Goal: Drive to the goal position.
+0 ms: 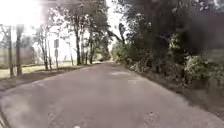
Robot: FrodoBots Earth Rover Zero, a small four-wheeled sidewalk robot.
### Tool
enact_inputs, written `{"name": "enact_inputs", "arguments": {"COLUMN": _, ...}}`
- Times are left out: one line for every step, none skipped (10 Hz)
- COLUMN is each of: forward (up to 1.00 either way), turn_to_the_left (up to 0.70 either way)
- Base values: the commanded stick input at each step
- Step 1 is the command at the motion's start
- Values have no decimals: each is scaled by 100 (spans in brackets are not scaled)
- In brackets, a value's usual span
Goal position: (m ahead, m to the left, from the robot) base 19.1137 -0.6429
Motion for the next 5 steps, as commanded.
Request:
{"name": "enact_inputs", "arguments": {"forward": 100, "turn_to_the_left": -4}}
{"name": "enact_inputs", "arguments": {"forward": 100, "turn_to_the_left": -7}}
{"name": "enact_inputs", "arguments": {"forward": 100, "turn_to_the_left": -11}}
{"name": "enact_inputs", "arguments": {"forward": 100, "turn_to_the_left": -12}}
{"name": "enact_inputs", "arguments": {"forward": 100, "turn_to_the_left": -12}}
